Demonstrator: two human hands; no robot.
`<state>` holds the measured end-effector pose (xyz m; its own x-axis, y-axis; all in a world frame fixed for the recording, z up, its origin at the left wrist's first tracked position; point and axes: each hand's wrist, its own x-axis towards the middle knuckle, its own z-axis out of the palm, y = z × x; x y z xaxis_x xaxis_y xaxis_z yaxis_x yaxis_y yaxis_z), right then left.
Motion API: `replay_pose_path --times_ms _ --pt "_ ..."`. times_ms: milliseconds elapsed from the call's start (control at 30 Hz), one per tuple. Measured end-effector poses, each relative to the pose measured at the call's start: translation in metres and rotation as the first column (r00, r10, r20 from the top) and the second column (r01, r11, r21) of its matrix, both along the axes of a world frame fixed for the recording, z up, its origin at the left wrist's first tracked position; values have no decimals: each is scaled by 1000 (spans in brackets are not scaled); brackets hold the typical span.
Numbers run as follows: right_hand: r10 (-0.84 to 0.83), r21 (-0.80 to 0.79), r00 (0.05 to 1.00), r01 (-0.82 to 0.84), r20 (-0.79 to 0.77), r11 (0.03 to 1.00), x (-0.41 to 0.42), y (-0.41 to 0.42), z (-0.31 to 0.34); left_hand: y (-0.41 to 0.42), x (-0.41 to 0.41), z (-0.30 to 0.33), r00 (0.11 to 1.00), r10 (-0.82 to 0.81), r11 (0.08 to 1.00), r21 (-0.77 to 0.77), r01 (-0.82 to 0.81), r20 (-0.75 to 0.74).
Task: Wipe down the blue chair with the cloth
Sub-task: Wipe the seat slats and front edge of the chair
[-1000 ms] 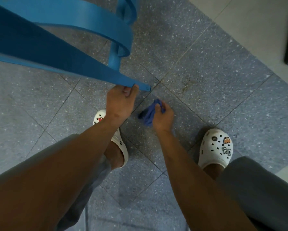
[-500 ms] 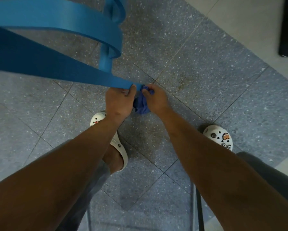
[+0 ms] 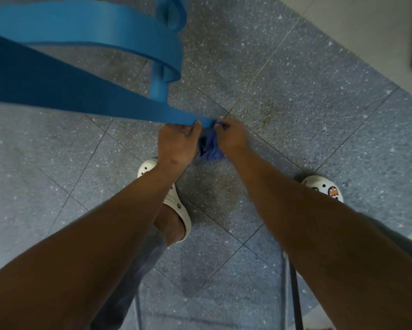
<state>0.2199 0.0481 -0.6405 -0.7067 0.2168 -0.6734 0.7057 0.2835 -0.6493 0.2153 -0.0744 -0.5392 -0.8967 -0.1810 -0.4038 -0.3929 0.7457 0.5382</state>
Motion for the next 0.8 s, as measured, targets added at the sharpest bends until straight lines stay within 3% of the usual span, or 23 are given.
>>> replay_pose_path --times_ms 133,233,333,400,467,600,667,800 --pt "-290 54 955 293 -65 955 -7 34 1 -1 -1 3 998 -20 999 27 19 53" --pt "-398 -3 901 403 -174 915 -10 49 5 -5 -2 0 995 -6 999 31 3 95" --pt "-334 -120 921 315 -200 942 -19 32 12 -5 -3 -1 995 -34 999 -2 34 99" --pt "-176 -232 973 139 -149 963 -20 8 13 -5 -3 -2 990 -81 995 -42 86 119" --pt "-167 -332 983 134 -74 934 -17 -14 10 -8 -3 -3 985 -86 994 -50 94 152" --pt "-301 -199 953 289 -33 937 -15 -25 11 -8 -3 -1 977 -155 987 -30 161 148" --pt "-323 -148 945 327 47 934 -18 -31 13 -8 -3 -2 980 -112 993 -13 116 161" --pt "-254 -101 953 272 165 957 -19 -30 12 -9 -5 -6 983 -40 999 5 40 178"
